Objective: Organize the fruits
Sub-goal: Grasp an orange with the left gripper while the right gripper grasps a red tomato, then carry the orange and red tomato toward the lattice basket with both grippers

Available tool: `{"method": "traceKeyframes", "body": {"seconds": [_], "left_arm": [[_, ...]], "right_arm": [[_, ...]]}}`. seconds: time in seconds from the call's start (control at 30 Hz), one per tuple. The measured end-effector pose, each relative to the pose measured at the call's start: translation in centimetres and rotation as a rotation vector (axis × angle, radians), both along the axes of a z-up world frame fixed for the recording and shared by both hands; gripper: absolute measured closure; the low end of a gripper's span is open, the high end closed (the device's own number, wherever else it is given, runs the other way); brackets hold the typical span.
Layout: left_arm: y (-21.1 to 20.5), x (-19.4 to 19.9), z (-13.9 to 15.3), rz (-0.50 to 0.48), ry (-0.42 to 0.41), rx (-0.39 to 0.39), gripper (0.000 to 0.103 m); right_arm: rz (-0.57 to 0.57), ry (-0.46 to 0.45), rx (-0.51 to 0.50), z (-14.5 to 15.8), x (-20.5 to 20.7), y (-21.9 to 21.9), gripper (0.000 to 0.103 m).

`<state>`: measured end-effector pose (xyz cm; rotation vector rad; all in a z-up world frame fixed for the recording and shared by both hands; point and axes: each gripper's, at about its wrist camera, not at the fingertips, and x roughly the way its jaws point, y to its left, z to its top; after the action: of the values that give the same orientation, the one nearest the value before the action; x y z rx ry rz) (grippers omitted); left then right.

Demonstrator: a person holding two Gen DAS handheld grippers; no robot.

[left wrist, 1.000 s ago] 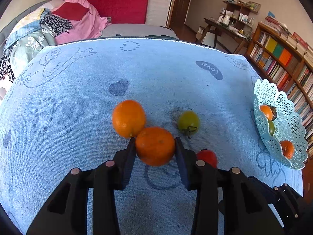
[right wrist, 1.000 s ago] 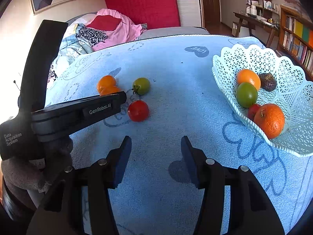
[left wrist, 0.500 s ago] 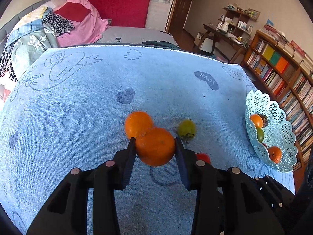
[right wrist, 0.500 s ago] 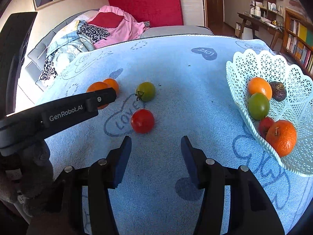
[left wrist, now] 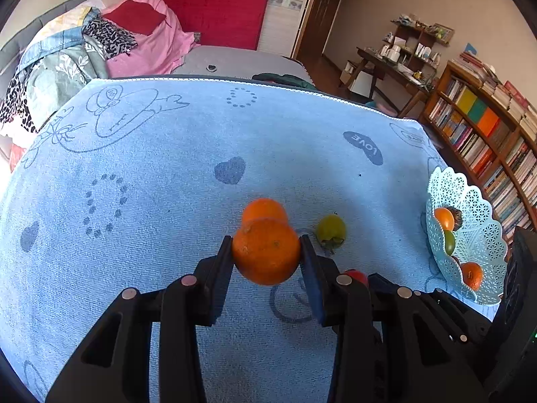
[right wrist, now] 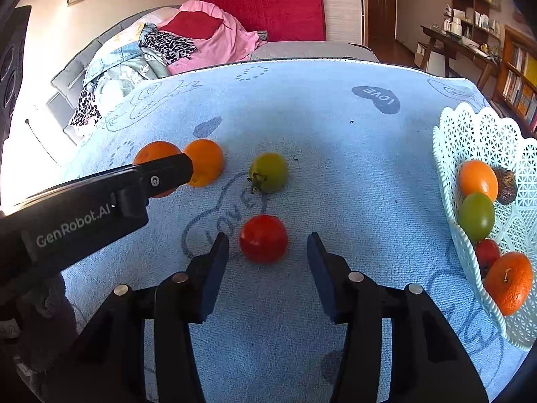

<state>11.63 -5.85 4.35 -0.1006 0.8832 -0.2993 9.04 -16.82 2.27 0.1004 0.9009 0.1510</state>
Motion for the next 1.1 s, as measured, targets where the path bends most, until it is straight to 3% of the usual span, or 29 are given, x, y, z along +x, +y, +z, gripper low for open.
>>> {"method": "traceKeyframes", "body": {"seconds": [0.17,1.1], "left_arm": [[0.2,0.2,-0.2,0.006,0.005,-0.003,0.063],[-0.6,-1.3,1.8,-0.034,-0.044,-0.034,0.063]], "right_arm": [[-0.001,-0.007,-0.024,-0.1,0.1,0.2,0.074],[-0.079,-0.047,0.051,1.8,-5.3,-1.9,0.074]]}}
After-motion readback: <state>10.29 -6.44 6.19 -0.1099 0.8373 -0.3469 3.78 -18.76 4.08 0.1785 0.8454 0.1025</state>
